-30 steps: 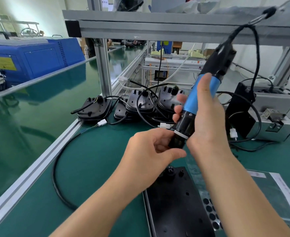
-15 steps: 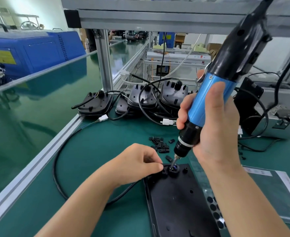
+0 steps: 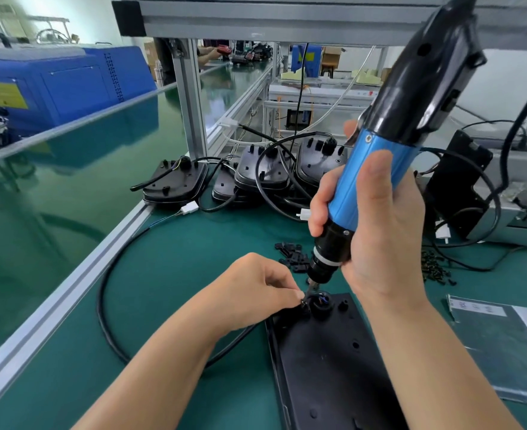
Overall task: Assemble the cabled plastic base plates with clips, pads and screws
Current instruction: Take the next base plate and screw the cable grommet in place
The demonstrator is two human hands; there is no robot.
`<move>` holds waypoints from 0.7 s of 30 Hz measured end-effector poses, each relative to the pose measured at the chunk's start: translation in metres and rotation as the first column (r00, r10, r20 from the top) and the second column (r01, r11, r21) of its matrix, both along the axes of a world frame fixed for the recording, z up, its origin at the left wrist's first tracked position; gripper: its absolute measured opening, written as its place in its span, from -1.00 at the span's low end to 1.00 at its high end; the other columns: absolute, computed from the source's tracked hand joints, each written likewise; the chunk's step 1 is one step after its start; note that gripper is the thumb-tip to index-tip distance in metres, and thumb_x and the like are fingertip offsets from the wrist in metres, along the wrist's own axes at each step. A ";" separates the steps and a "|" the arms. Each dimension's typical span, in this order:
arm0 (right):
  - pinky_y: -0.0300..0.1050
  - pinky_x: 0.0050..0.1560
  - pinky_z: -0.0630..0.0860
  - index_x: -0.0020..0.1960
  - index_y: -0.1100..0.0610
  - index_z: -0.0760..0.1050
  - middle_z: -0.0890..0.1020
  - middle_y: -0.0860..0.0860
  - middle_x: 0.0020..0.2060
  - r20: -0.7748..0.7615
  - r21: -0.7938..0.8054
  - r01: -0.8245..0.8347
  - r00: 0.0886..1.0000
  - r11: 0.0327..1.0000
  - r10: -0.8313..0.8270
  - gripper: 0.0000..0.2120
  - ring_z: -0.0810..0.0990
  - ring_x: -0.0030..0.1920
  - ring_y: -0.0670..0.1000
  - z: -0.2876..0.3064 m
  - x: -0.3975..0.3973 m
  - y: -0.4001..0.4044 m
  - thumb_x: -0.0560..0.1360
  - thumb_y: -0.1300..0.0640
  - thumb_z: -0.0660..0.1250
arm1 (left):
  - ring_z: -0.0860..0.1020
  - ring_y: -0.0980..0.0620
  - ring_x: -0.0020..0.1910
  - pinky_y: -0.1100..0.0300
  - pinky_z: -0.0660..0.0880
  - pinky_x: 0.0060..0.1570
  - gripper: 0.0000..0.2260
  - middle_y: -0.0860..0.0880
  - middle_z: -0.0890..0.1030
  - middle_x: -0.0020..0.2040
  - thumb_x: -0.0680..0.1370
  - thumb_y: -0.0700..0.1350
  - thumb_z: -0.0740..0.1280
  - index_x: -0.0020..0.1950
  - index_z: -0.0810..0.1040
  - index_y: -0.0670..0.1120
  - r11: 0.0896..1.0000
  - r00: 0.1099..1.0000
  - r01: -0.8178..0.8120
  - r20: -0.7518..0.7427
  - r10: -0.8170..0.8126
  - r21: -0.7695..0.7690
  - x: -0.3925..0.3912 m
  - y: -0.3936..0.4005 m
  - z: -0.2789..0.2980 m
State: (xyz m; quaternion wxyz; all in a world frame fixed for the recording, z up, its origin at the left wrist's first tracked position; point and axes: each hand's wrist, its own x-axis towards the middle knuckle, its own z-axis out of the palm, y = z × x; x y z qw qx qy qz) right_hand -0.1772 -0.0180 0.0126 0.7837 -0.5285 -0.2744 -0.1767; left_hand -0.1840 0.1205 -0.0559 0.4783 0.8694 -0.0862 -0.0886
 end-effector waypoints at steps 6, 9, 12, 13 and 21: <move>-0.16 -0.44 0.41 0.04 0.07 0.42 0.53 0.00 -0.37 0.049 -0.030 0.005 0.999 1.000 -0.004 -0.56 0.46 -0.51 0.07 0.001 -0.002 -0.001 0.43 -0.28 0.28 | 0.40 0.15 -0.40 0.31 0.37 -0.29 -0.86 0.09 0.50 -0.42 0.44 -0.05 0.43 -0.31 0.61 -0.03 1.000 0.999 -0.020 -0.044 0.021 0.010 0.001 -0.003 0.003; -0.17 -0.44 0.41 0.05 0.05 0.42 0.54 -0.01 -0.37 0.056 -0.037 -0.003 0.998 0.999 0.005 -0.57 0.47 -0.51 0.07 0.000 -0.003 -0.002 0.44 -0.29 0.28 | 0.39 0.14 -0.41 0.31 0.36 -0.29 -0.85 0.07 0.48 -0.42 0.43 -0.05 0.44 -0.32 0.60 -0.05 0.999 0.998 -0.035 -0.060 0.035 0.004 0.001 -0.004 0.005; -0.14 -0.44 0.42 0.05 0.03 0.43 0.53 0.00 -0.37 0.071 -0.040 -0.016 0.997 0.999 0.019 -0.61 0.46 -0.52 0.08 -0.002 -0.002 -0.002 0.45 -0.27 0.28 | 0.38 0.10 -0.39 0.28 0.35 -0.28 -0.83 0.01 0.47 -0.40 0.43 -0.06 0.44 -0.34 0.58 -0.06 0.999 0.996 -0.039 -0.076 0.038 -0.005 0.000 -0.005 0.006; -0.13 -0.44 0.42 0.08 0.03 0.44 0.53 0.00 -0.37 0.074 -0.041 -0.025 0.997 0.999 0.028 -0.59 0.46 -0.51 0.08 -0.002 -0.002 -0.002 0.46 -0.27 0.28 | 0.38 0.08 -0.37 0.25 0.35 -0.26 -0.83 -0.02 0.47 -0.38 0.43 -0.07 0.44 -0.34 0.58 -0.07 0.999 0.996 -0.038 -0.082 0.036 -0.016 0.000 -0.005 0.006; -0.15 -0.45 0.42 0.11 0.07 0.45 0.50 0.04 -0.39 0.074 -0.099 -0.144 0.986 0.985 0.151 -0.55 0.46 -0.52 0.05 -0.006 0.000 0.003 0.42 -0.25 0.35 | 0.32 0.13 -0.42 0.29 0.28 -0.34 -0.71 0.10 0.39 -0.46 0.45 -0.08 0.43 -0.46 0.48 0.01 0.994 0.994 -0.062 -0.091 0.053 -0.094 -0.004 -0.007 -0.001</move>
